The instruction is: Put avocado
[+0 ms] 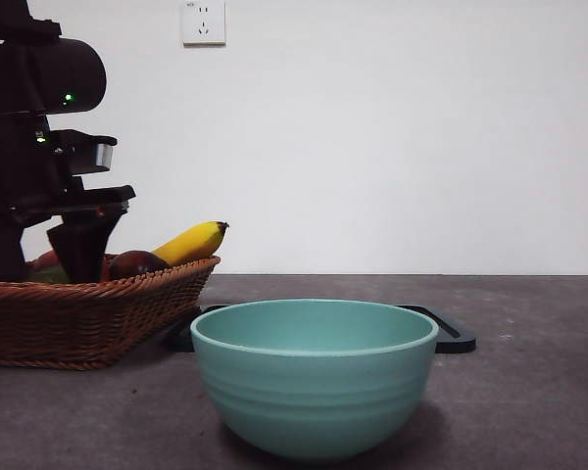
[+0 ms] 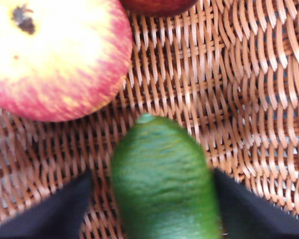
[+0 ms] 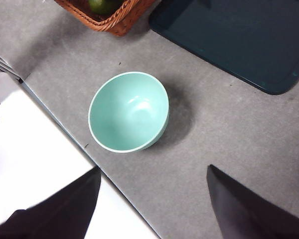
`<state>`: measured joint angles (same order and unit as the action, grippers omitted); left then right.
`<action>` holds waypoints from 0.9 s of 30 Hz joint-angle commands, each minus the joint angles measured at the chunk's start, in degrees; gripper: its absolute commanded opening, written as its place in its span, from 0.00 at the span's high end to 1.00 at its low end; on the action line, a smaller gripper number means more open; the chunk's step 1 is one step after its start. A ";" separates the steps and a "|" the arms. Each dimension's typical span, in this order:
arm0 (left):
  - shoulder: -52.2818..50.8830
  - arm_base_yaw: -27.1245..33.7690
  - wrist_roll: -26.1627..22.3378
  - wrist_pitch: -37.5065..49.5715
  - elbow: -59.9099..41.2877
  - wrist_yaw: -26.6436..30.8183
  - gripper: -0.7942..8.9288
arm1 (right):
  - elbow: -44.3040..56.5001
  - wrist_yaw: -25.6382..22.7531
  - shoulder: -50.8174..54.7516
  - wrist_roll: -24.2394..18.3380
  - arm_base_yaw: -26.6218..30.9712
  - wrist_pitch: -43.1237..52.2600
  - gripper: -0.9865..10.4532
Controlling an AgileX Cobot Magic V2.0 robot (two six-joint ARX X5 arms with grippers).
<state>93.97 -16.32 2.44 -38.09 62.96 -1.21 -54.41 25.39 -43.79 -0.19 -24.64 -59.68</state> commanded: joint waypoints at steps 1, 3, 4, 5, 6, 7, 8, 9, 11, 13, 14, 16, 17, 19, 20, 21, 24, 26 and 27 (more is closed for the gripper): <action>1.09 -0.28 0.26 -0.52 1.27 0.13 0.70 | -1.03 0.09 -0.35 0.20 -0.31 0.55 0.62; 1.09 -0.26 0.33 -0.98 1.27 -0.39 0.71 | -1.01 0.09 -0.35 0.20 -0.31 0.55 0.62; 1.09 -0.26 0.55 -1.22 1.27 -0.63 0.71 | -1.01 0.09 -0.35 0.20 -0.31 0.55 0.62; 1.07 -0.26 0.87 -1.46 1.29 -1.07 0.71 | -1.01 0.09 -0.35 0.20 -0.31 0.55 0.62; 0.92 -0.26 1.03 -1.68 1.29 -1.86 0.71 | -1.01 0.07 -0.35 0.20 -0.31 0.55 0.62; 0.66 -0.26 1.36 -1.77 1.29 -2.71 0.71 | -1.03 0.09 -0.35 0.20 -0.31 0.55 0.62; 0.22 -0.26 1.68 -1.77 1.29 -3.74 0.71 | -1.01 0.09 -0.35 0.20 -0.31 0.52 0.62; -0.39 -0.26 1.70 -1.75 1.29 -4.72 0.71 | -1.01 0.09 -0.35 0.20 -0.31 0.52 0.62; -2.16 -0.44 1.73 -1.73 1.29 -5.90 0.71 | -1.01 0.09 -0.35 0.20 -0.31 0.52 0.62; -4.61 -0.92 1.75 -1.79 1.29 -6.03 0.71 | -1.01 0.07 -0.35 0.20 -0.31 0.52 0.62; -6.16 -1.20 1.73 -1.88 1.29 -6.21 0.71 | -1.01 0.07 -0.35 0.20 -0.31 0.55 0.62; -9.46 -1.84 1.70 -2.25 1.29 -6.67 0.71 | -1.01 0.00 -0.35 0.20 -0.31 0.55 0.62; -11.23 -2.27 1.70 -2.58 1.29 -7.21 0.71 | -1.01 -0.15 -0.37 0.20 -0.31 0.55 0.62; -14.69 -3.43 1.70 -3.32 1.29 -9.42 0.71 | -1.03 -0.50 -0.37 0.17 -0.31 0.57 0.62; -16.52 -4.24 1.70 -3.98 1.29 -10.93 0.71 | -1.01 -0.79 -0.35 0.20 -0.31 0.57 0.62; -18.32 -5.18 1.70 -4.57 1.29 -12.35 0.71 | -1.01 -1.05 -0.35 0.20 -0.31 0.57 0.62; -22.38 -8.72 1.75 -6.03 1.29 -14.45 0.71 | -1.01 -1.42 -0.35 0.20 -0.31 0.55 0.62; -23.98 -11.58 2.38 -6.27 1.29 -15.02 0.71 | -1.01 -1.42 -0.35 0.20 -0.31 0.55 0.62; -24.44 -13.16 3.02 -6.23 1.29 -15.45 0.71 | -1.01 -1.42 -0.35 0.20 -0.31 0.55 0.62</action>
<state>68.93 -28.23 4.27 -44.66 63.16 -16.10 -54.41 24.01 -43.79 -0.16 -24.64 -59.68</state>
